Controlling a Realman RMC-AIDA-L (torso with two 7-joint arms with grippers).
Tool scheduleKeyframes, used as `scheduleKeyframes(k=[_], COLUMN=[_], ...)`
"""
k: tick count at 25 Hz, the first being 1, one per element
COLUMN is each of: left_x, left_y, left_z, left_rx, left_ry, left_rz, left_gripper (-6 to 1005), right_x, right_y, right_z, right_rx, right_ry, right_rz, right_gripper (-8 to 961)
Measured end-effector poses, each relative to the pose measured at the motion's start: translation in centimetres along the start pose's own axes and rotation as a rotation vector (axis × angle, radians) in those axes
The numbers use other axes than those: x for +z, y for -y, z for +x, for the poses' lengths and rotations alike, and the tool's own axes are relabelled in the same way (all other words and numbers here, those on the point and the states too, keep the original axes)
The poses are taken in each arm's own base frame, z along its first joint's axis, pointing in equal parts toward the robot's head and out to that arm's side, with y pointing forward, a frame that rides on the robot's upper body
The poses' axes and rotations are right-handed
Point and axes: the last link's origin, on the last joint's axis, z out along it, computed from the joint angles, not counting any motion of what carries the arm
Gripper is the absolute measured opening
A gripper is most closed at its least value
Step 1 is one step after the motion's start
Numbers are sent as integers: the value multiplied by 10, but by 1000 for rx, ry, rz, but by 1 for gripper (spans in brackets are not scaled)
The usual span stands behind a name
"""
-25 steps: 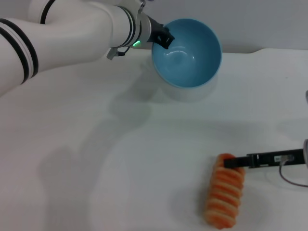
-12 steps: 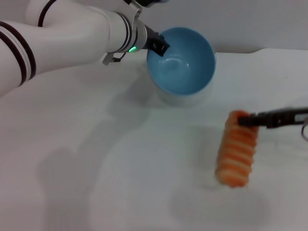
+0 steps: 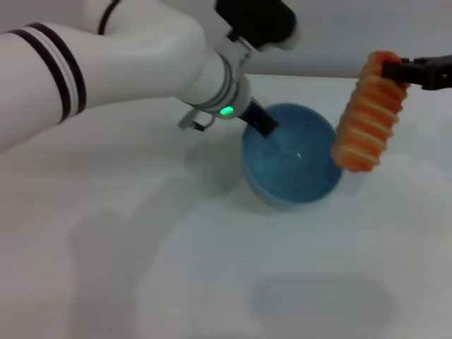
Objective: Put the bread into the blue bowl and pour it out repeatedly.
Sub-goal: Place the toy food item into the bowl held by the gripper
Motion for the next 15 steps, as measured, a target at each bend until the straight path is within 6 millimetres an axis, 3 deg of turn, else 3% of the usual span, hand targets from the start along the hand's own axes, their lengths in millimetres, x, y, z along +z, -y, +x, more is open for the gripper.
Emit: scheduleKeyframes(k=[9, 15], left_x=[-1, -2], left_y=[-11, -9], left_z=[5, 5], left_rx=[23, 12], left_ry=[-22, -25], left_rz=[-23, -21], left_gripper=[-1, -1], right_x=[41, 49], right_y=[-7, -9], right_z=[17, 30], right_rx=[41, 14], right_ry=[-70, -40], right_rz=[-23, -52], right_gripper=[165, 149])
